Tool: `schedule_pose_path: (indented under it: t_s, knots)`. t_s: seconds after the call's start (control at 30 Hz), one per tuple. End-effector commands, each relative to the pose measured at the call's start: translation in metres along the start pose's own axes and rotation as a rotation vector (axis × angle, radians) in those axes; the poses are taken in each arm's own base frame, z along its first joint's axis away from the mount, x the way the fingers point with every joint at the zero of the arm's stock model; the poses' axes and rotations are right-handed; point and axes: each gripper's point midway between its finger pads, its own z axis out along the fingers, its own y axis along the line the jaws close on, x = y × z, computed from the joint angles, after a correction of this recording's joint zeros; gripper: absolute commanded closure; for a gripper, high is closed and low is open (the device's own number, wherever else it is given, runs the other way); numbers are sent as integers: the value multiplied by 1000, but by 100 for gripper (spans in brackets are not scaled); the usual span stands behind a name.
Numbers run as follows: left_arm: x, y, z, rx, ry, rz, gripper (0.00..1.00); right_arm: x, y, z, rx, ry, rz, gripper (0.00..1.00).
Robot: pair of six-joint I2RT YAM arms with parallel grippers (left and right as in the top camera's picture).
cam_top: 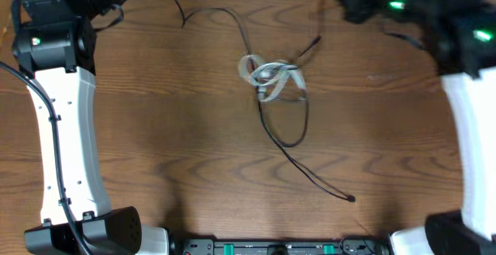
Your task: Untangle cables
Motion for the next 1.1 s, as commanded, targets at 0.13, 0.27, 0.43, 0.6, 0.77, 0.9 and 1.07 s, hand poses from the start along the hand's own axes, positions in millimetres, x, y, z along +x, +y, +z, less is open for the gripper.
schedule_pose_path:
  t_s: [0.13, 0.27, 0.43, 0.6, 0.77, 0.9, 1.07]
  knots:
    - [18, 15, -5, -69, 70, 153, 93, 27, -67, -16, 248, 76, 174, 99]
    - [31, 25, -7, -102, 122, 168, 93, 53, -113, -19, 478, 147, 246, 99]
    - [38, 32, -8, -125, 152, 183, 93, 40, -115, -17, 481, 103, 203, 99]
    - [52, 53, -12, -237, 199, 230, 93, 30, -133, -35, 582, 79, 139, 99]
    - [72, 66, -11, -355, 266, 356, 93, -4, -131, -68, 632, 28, -11, 99]
    - [86, 69, -11, -400, 318, 435, 92, -17, -93, -69, 493, 25, -114, 99]
    - [124, 73, -9, -401, 448, 438, 93, 46, -72, -12, 331, 247, -9, 99]
